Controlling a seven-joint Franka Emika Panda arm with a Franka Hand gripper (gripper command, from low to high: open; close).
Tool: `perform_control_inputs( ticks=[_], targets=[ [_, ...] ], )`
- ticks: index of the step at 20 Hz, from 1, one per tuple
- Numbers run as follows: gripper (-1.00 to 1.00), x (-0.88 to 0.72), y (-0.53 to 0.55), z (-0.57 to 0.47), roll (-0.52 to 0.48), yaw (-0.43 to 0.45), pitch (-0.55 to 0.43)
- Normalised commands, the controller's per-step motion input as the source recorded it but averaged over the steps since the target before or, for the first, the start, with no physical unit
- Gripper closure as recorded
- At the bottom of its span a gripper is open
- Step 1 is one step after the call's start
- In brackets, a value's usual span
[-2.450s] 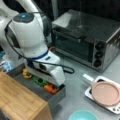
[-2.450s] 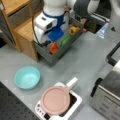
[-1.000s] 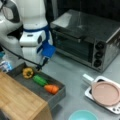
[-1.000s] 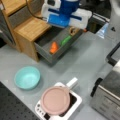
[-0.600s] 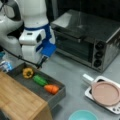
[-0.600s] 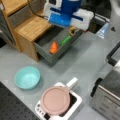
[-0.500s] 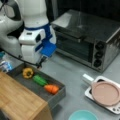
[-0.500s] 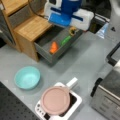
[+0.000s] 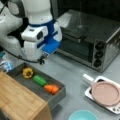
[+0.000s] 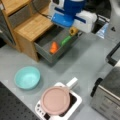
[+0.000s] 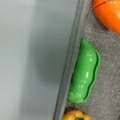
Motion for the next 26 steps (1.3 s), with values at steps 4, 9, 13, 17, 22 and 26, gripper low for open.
perform_control_inputs(
  ticks=[4,9,13,17,22,26],
  targets=[
    [-1.00,0.23,0.20,0.14,0.138,-0.272,0.060],
    [-1.00,0.27,0.15,0.19,0.163,-0.244,0.099],
    [-1.00,0.30,0.14,0.23,0.158,-0.234,0.130],
    [-1.00,0.27,0.15,0.25,0.154,-0.219,0.145],
    [-1.00,0.22,0.18,0.18,0.107,-0.177,0.194],
    [-1.00,0.18,0.19,0.13,0.070,-0.141,0.226]
  ],
)
